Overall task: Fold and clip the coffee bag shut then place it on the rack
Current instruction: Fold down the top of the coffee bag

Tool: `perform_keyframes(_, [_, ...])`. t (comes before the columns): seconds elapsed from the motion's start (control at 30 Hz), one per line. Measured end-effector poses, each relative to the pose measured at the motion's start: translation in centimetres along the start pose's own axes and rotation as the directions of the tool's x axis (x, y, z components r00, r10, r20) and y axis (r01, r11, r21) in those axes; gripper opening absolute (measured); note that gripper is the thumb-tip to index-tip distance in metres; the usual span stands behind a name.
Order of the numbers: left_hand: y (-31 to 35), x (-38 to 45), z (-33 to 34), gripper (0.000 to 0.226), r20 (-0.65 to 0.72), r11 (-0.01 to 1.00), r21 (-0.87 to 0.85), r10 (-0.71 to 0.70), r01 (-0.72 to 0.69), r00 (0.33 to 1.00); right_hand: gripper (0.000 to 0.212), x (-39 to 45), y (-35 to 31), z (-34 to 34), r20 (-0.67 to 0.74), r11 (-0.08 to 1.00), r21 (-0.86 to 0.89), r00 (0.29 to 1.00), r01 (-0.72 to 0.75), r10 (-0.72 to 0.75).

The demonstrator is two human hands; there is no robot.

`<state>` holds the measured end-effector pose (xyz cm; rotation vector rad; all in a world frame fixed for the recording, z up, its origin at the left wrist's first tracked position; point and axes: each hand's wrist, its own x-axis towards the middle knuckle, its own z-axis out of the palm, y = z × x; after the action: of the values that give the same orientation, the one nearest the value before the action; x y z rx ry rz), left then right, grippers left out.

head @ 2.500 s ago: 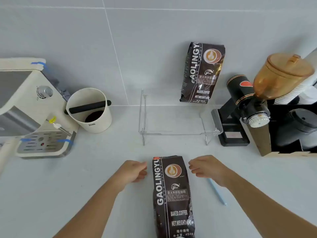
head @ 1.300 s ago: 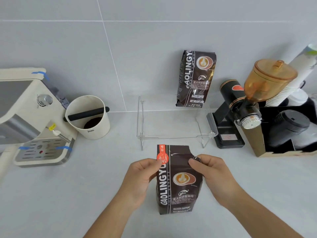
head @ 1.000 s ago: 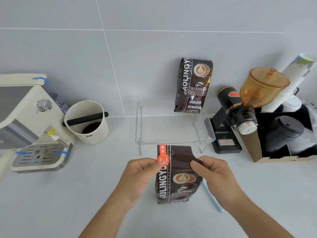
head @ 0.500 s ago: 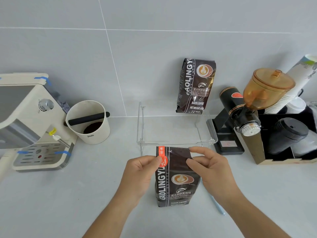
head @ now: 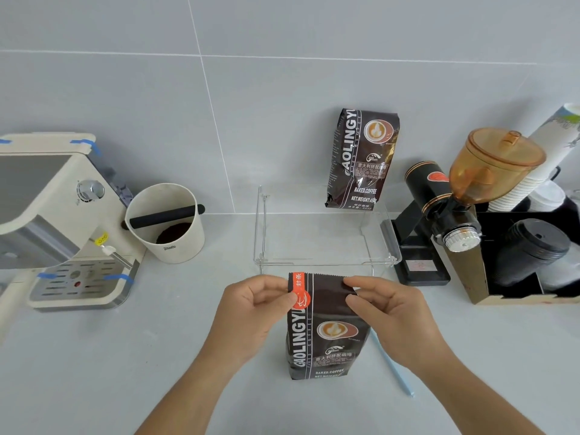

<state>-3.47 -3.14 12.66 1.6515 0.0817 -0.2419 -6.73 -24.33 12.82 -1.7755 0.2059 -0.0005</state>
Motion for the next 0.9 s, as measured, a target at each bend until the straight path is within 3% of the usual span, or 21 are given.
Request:
perform_keyframes(0.13, [0.5, -0.2, -0.5, 0.041, 0.053, 0.973, 0.209, 0.084, -0.093, 0.995, 0.041, -0.6, -0.6, 0.1, 0.006, 0.965, -0.238, 0.993, 0.112, -0.114])
perform_keyframes(0.27, [1.1, -0.2, -0.6, 0.019, 0.164, 0.821, 0.482, 0.258, -0.305, 0.952, 0.037, -0.9, -1.4, 0.3, 0.005, 0.902, -0.383, 0.977, 0.200, -0.215])
perform_keyframes(0.4, [1.3, 0.3, -1.1, 0.006, 0.275, 0.718, 0.562, 0.307, -0.412, 0.911, 0.026, -1.0, -1.3, 0.0, 0.068, 0.864, -0.417, 0.958, 0.281, -0.279])
perform_keyframes(0.5, [1.2, 0.5, -1.2, 0.007, 0.307, 0.724, 0.542, 0.302, -0.426, 0.903, 0.017, -0.9, -1.5, -0.1, 0.126, 0.825, -0.455, 0.941, 0.335, -0.313])
perform_keyframes(0.57, [1.1, 0.7, -1.1, 0.010, 0.295, 0.798, 0.470, 0.260, -0.377, 0.919, 0.018, -0.7, -1.5, -0.1, 0.127, 0.839, -0.445, 0.949, 0.314, -0.288])
perform_keyframes(0.73, [0.2, 1.2, -0.7, 0.019, 0.232, 0.966, 0.190, 0.131, -0.176, 0.964, 0.025, 0.1, -1.4, 0.1, 0.070, 0.978, -0.197, 0.996, 0.064, -0.051])
perform_keyframes(0.9, [-0.2, 1.3, -0.4, 0.030, 0.255, 0.964, 0.194, 0.128, -0.180, 0.958, 0.026, 1.1, -1.7, 0.4, 0.052, 0.994, -0.006, 0.993, -0.107, 0.107])
